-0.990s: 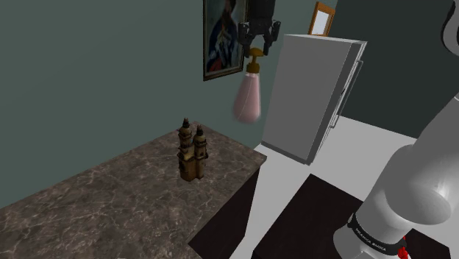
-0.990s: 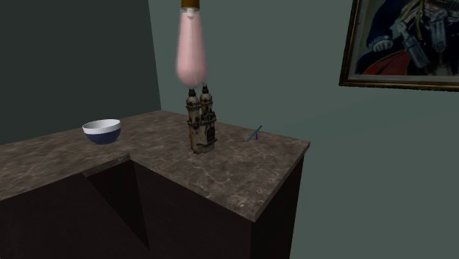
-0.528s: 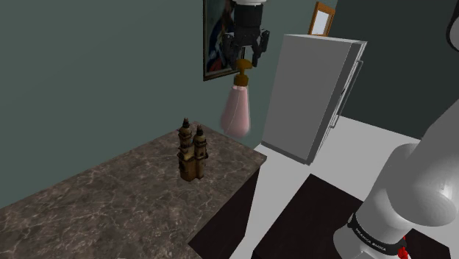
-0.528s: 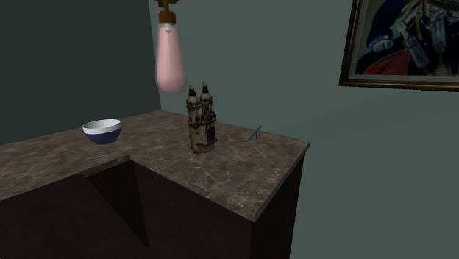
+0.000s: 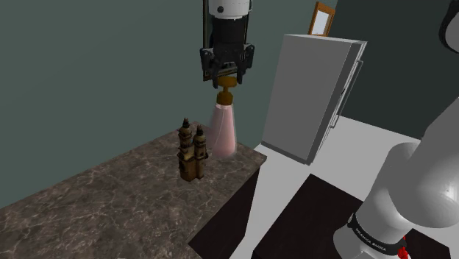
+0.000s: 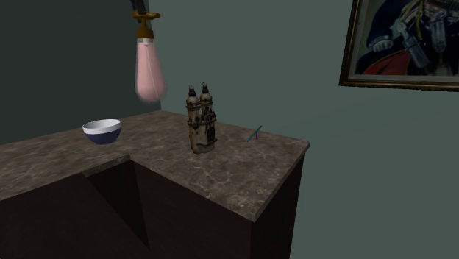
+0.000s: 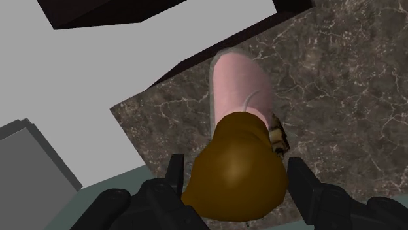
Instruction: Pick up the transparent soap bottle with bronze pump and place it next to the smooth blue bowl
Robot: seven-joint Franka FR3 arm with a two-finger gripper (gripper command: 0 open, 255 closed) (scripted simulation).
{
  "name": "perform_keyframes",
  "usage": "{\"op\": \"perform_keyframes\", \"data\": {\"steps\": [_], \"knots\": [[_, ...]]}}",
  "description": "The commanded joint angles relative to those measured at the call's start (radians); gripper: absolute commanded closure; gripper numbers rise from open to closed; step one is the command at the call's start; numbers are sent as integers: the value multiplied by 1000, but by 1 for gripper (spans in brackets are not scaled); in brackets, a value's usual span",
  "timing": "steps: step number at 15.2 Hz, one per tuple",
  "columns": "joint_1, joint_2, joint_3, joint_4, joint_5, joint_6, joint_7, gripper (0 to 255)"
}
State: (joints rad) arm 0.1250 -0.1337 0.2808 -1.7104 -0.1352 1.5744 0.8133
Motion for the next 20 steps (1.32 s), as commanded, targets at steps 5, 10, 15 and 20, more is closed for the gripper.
{"op": "perform_keyframes", "data": {"steps": [5,10,15,20], "knots": [[62,50,84,2,-5,24,154,255],[118,130,152,40,-27,39,284,255],[186,238,210,111,-70,42,416,255],[225,301,231,118,-99,78,487,255]]}}
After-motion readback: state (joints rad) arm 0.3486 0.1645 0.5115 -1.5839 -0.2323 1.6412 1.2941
